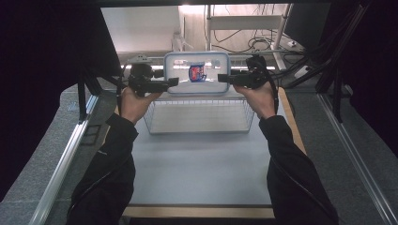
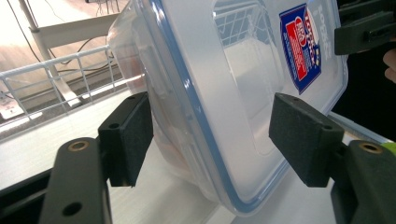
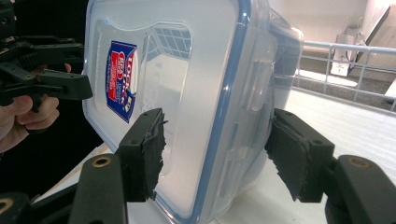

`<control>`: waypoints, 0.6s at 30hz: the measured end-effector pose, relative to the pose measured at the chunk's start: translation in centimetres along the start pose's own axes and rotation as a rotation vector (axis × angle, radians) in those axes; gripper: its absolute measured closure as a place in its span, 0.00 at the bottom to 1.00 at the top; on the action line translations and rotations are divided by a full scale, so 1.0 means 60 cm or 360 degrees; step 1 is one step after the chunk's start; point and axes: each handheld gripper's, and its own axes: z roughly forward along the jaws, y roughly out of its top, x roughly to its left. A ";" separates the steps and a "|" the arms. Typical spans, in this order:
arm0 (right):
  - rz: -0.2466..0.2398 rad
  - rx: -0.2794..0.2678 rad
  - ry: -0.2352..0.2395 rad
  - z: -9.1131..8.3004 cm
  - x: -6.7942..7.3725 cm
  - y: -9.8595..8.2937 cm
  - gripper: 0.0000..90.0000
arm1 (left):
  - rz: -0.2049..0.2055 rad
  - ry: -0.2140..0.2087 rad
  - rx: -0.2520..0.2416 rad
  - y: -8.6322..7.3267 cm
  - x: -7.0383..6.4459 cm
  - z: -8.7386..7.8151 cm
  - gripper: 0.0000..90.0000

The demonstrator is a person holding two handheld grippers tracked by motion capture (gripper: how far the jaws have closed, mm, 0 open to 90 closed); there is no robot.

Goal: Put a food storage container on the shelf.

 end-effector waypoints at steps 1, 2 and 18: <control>0.0003 0.0000 0.0001 0.000 -0.001 0.000 0.42 | 0.0014 0.0016 0.0007 -0.001 -0.001 0.001 0.31; 0.0004 0.0000 0.0002 0.000 -0.001 -0.001 0.42 | 0.0037 0.0034 0.0017 -0.002 -0.003 0.002 0.30; 0.0093 -0.0003 -0.0027 0.011 -0.011 -0.006 0.31 | 0.0086 0.0075 0.0138 -0.015 -0.008 0.020 0.29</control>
